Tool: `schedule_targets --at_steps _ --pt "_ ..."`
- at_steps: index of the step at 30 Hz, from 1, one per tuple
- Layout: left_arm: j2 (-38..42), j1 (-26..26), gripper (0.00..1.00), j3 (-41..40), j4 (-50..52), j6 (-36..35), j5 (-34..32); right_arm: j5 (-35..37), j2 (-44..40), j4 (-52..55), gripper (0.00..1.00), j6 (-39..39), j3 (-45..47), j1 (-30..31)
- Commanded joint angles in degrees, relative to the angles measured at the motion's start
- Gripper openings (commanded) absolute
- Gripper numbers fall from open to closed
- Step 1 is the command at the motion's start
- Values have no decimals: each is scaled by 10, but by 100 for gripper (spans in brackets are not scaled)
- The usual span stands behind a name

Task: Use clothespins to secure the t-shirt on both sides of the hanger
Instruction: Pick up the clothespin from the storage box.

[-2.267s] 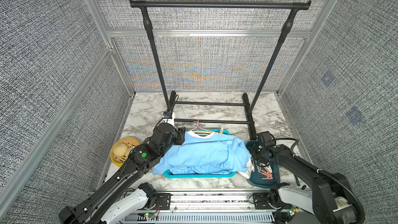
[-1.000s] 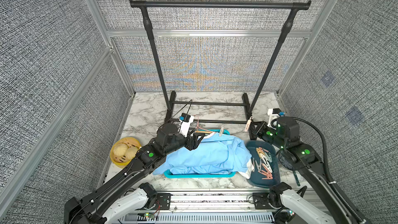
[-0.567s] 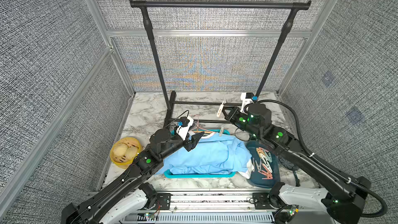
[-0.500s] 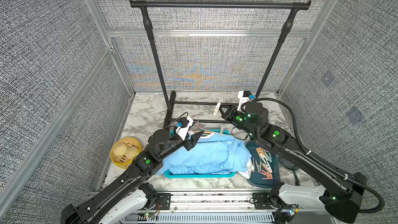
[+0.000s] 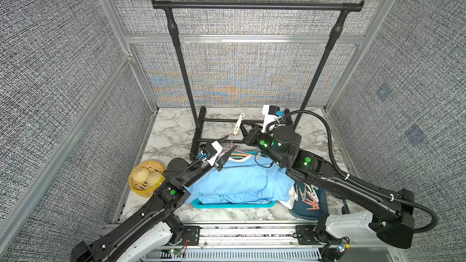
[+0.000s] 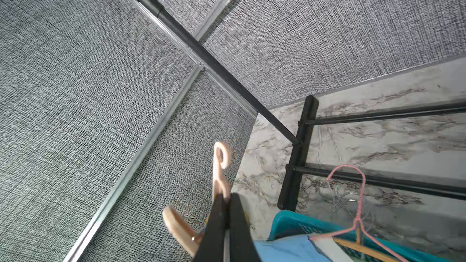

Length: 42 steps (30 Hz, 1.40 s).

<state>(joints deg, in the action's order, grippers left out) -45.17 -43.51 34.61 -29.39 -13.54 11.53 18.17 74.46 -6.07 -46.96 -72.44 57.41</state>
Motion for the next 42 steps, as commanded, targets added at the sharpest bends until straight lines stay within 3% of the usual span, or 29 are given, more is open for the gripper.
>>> schedule_targets --at_steps 1,8,30,42 --pt "-6 -1 38 5 -34 -20 -19 12 5 -50 0 24 -6 9" --pt "-9 -2 35 -6 -63 -7 -96 15 16 -46 0 28 -15 21" --pt "-29 -2 35 -12 -120 31 -129 43 53 -25 0 49 -45 40" --pt "-38 -2 15 -4 -122 58 -164 54 81 29 0 61 -90 48"
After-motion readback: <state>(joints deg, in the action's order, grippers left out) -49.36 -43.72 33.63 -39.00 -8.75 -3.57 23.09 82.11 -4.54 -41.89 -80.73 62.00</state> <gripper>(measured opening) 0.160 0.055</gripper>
